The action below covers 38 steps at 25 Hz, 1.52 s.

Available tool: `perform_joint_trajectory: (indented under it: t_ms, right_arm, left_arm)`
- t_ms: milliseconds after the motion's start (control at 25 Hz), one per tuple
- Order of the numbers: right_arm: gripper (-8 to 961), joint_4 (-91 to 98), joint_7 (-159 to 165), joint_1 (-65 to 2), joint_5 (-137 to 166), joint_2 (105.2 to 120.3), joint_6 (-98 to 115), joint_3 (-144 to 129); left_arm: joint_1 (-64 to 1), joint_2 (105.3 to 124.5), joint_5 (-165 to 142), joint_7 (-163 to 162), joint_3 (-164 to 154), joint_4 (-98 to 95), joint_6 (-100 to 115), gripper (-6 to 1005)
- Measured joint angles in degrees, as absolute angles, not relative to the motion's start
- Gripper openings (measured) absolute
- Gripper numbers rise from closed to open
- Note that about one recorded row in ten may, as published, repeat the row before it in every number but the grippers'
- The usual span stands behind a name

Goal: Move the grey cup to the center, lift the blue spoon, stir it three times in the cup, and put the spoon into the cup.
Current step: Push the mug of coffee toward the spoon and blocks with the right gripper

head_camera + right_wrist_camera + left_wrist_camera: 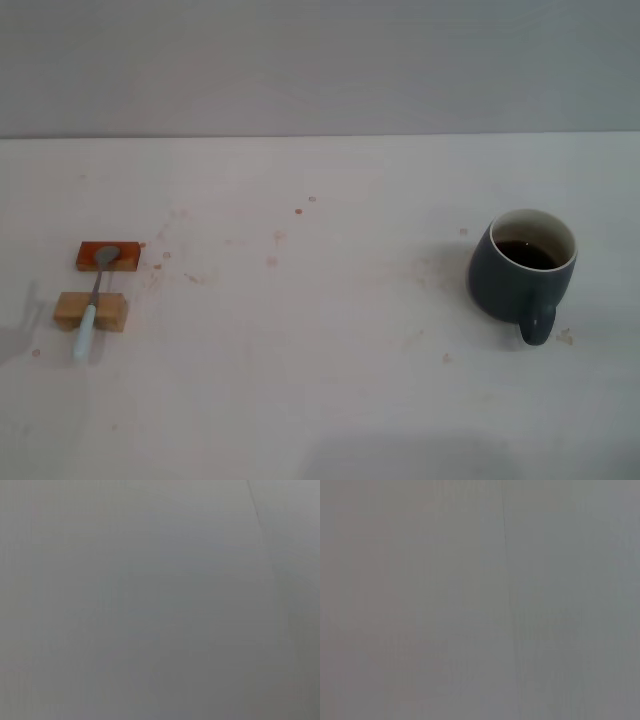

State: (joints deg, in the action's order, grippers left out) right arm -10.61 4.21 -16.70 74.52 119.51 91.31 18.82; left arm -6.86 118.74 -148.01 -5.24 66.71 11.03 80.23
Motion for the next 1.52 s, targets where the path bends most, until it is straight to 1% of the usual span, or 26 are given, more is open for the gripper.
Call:
perform_joint_trajectory:
  t_ms: [440,600,680,1000,1520]
  right_arm:
    - [-2,-10.32,4.21,-17.05,74.42,119.44,88.72,18.84]
    - [-1,-9.53,4.21,-18.60,74.21,119.16,82.91,19.49]
    - [-1,-8.11,4.21,-20.40,74.34,119.14,77.03,19.14]
    - [-1,-6.86,4.06,-24.94,74.56,119.12,66.54,18.91]
    - [-1,-9.42,2.60,-27.41,81.21,119.40,60.00,18.38]
  left_arm:
    - [-7.01,118.65,-147.94,-5.19,66.71,11.05,80.11,814]
    - [-7.05,118.62,-147.81,-5.18,66.71,11.07,80.05,813]
    - [-7.20,118.62,-147.68,-5.18,66.71,11.05,80.05,813]
    - [-7.32,118.65,-147.59,-5.18,66.83,11.07,80.05,812]
    - [-7.82,118.65,-147.57,-5.18,67.11,11.07,80.42,811]
